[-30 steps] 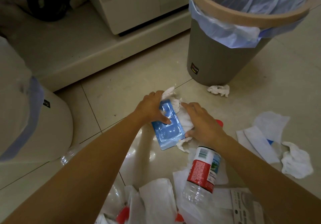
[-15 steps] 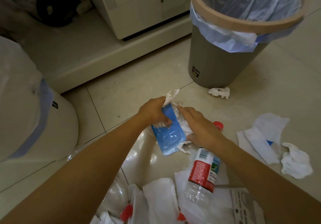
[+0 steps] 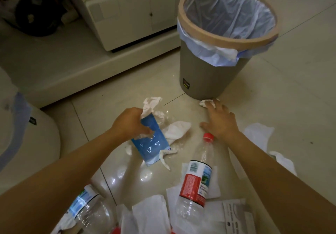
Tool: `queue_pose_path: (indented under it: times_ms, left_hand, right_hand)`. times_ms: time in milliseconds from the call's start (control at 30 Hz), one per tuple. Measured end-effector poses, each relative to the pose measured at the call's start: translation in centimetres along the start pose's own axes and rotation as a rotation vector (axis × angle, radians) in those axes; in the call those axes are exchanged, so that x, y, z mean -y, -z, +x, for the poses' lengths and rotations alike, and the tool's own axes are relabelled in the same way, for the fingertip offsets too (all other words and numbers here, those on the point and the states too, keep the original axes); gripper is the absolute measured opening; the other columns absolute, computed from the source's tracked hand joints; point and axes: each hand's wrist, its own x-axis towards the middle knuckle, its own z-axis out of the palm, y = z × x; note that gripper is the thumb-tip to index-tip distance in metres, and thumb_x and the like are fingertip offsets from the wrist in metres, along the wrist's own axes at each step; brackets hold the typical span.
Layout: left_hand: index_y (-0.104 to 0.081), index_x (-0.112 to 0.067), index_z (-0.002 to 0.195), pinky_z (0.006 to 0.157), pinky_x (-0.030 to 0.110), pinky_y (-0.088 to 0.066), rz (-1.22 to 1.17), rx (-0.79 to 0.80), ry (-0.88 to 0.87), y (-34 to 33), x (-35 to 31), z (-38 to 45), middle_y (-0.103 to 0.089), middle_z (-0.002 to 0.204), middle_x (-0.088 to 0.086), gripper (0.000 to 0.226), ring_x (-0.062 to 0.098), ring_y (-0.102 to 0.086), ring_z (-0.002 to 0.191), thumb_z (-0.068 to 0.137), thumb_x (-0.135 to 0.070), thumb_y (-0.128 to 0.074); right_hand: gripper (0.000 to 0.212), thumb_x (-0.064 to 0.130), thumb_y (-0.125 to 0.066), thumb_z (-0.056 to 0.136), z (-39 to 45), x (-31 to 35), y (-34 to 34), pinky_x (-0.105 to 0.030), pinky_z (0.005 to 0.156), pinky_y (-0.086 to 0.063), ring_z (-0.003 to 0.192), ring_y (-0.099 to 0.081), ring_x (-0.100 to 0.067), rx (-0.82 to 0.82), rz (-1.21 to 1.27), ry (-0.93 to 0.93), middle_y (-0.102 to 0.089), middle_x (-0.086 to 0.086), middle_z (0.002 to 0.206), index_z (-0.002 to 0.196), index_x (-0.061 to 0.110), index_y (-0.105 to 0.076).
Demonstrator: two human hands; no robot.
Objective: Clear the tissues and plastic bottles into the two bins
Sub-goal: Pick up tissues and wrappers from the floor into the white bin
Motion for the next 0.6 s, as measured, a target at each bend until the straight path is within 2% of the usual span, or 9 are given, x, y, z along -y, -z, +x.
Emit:
queue_pose_path:
  times_ms: [133,200,300,400,467,533,600]
  left_hand:
    - [-0.055,-0.001,0.096,0.067,0.033,-0.042,-0.064,0.013,0.004,-2.2,-1.0,1.1,-0.051,0.088,0.007,0.056,0.019,-0.049,0.077,0.061,-0.031,-0.087]
    - [-0.058,-0.003,0.098,0.068,0.032,-0.043,-0.075,0.074,0.007,-3.3,-1.7,1.6,-0.055,0.090,0.006,0.056,0.019,-0.051,0.078,0.062,-0.034,-0.086]
    - [-0.057,-0.012,0.088,0.063,0.025,-0.041,-0.113,0.125,-0.022,-4.4,-2.9,1.9,-0.058,0.087,0.001,0.041,0.015,-0.054,0.075,0.065,-0.033,-0.085]
    - [-0.058,-0.019,0.111,0.074,0.027,-0.047,-0.206,0.161,-0.067,-5.1,-4.0,1.6,-0.062,0.100,-0.002,0.054,0.018,-0.060,0.093,0.066,-0.029,-0.085]
    - [-0.055,-0.021,0.117,0.076,0.029,-0.046,-0.186,0.142,-0.085,-5.2,-4.7,1.3,-0.060,0.102,-0.004,0.060,0.019,-0.058,0.095,0.066,-0.030,-0.084]
    - [-0.054,-0.022,0.112,0.073,0.029,-0.046,-0.134,0.112,-0.111,-5.0,-5.5,1.0,-0.058,0.097,-0.004,0.054,0.018,-0.056,0.090,0.067,-0.031,-0.083]
    - [-0.054,-0.023,0.106,0.067,0.029,-0.045,-0.060,0.054,-0.170,-4.7,-6.4,0.2,-0.059,0.088,-0.003,0.045,0.020,-0.057,0.083,0.071,-0.031,-0.080]
  right_hand:
    - [0.073,0.050,-0.056,0.086,1.1,-0.3,-1.3,-0.056,0.104,-0.027,0.139,-0.019,-0.035,0.048,-0.055,-0.027,-0.010,-0.007,0.155,0.146,0.033,-0.019]
    - [0.066,0.049,-0.054,0.087,1.6,-0.4,-1.3,-0.053,0.101,-0.031,0.135,-0.026,-0.035,0.018,-0.050,-0.026,-0.016,-0.006,0.153,0.144,0.034,-0.024]
    - [0.044,0.032,-0.053,0.091,1.8,-0.7,-1.4,-0.043,0.088,-0.041,0.111,-0.047,-0.037,-0.096,-0.048,0.036,-0.032,-0.010,0.142,0.133,0.027,-0.045]
    - [0.024,0.010,-0.061,0.085,1.1,-1.3,-2.0,-0.037,0.068,-0.045,0.082,-0.055,-0.039,-0.182,-0.015,0.103,-0.051,-0.017,0.122,0.108,0.016,-0.064]
    - [0.018,0.004,-0.070,0.076,0.4,-1.9,-2.0,-0.032,0.059,-0.040,0.068,-0.056,-0.037,-0.226,0.032,0.134,-0.058,-0.017,0.106,0.092,0.014,-0.069]
    - [0.013,0.006,-0.070,0.078,-0.5,-2.3,-1.6,-0.031,0.059,-0.040,0.066,-0.057,-0.036,-0.283,0.116,0.131,-0.060,-0.016,0.100,0.090,0.012,-0.071]
    - [0.012,0.009,-0.066,0.084,-1.8,-2.9,-1.4,-0.033,0.061,-0.046,0.071,-0.059,-0.035,-0.311,0.209,0.104,-0.060,-0.014,0.103,0.094,0.008,-0.072]
